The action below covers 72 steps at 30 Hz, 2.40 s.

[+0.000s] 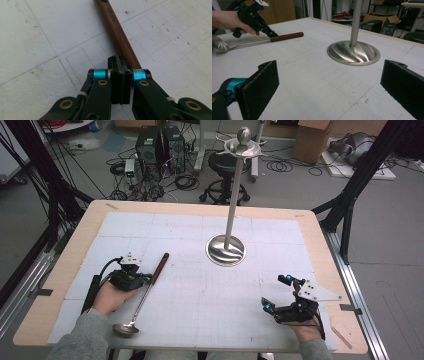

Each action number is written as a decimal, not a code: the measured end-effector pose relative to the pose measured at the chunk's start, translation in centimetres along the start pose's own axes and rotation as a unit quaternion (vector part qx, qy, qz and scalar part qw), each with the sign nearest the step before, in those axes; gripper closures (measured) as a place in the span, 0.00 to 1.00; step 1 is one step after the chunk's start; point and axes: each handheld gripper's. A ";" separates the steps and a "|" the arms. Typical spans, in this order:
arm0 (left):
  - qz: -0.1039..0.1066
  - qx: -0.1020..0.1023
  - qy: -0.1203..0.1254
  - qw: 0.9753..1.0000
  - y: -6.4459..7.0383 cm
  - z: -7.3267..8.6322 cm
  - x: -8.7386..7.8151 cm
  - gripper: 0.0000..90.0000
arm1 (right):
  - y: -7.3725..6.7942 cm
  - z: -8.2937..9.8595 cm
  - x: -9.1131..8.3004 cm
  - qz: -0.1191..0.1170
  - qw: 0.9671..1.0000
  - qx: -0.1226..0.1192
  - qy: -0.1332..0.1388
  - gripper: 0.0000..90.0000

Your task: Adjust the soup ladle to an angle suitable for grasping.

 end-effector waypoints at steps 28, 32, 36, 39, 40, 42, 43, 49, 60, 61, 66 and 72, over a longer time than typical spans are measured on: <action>0.059 0.072 -0.042 0.995 4.1 -0.5 0.3 0.99 | -0.1 0.0 0.1 -0.004 1.000 -0.004 -0.005 0.01; 0.075 0.090 -0.042 0.992 4.4 -0.4 0.3 0.99 | 0.0 0.0 0.1 -0.004 1.000 -0.006 -0.005 0.01; 0.081 0.098 -0.045 0.991 4.6 -0.5 0.3 0.99 | 0.0 0.0 0.2 -0.004 1.000 -0.008 -0.004 0.01; 0.088 0.108 -0.048 0.989 5.1 -0.5 0.4 0.99 | 0.0 -0.1 0.1 -0.004 1.000 -0.005 -0.003 0.01; 0.092 0.115 -0.049 0.988 5.3 -0.6 0.4 0.99 | 0.0 -0.1 0.1 -0.004 1.000 -0.006 -0.002 0.01; 0.103 0.126 -0.057 0.985 6.0 -0.7 0.5 0.99 | 0.0 -0.1 0.1 -0.005 1.000 -0.005 -0.003 0.01; 0.103 0.126 -0.057 0.985 6.0 -0.7 0.5 0.99 | 0.0 -0.1 0.1 -0.005 1.000 -0.005 -0.003 0.01; 0.124 0.142 -0.067 0.980 6.7 -0.8 0.6 1.00 | 0.0 -0.1 0.1 -0.004 1.000 -0.005 -0.003 0.01; 0.156 0.194 -0.068 0.966 8.0 -0.5 0.6 0.99 | 0.0 -0.1 0.1 -0.004 1.000 -0.006 -0.003 0.01; 0.156 0.191 -0.066 0.967 8.1 -0.5 0.6 1.00 | -0.1 -0.1 0.1 -0.004 1.000 -0.005 -0.004 0.01; 0.174 0.203 -0.070 0.961 8.3 -0.4 0.6 0.99 | -0.1 -0.1 0.1 -0.002 1.000 -0.007 -0.001 0.01; 0.190 0.218 -0.070 0.955 8.9 -0.4 0.7 0.99 | 0.0 -0.1 0.0 -0.002 1.000 -0.007 -0.002 0.01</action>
Point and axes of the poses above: each handheld gripper's, and its own axes: x roughly forward along the jaws, z roughly out of its underside, y roughly to its right, and after that the axes turned 2 degrees about -y, right-handed
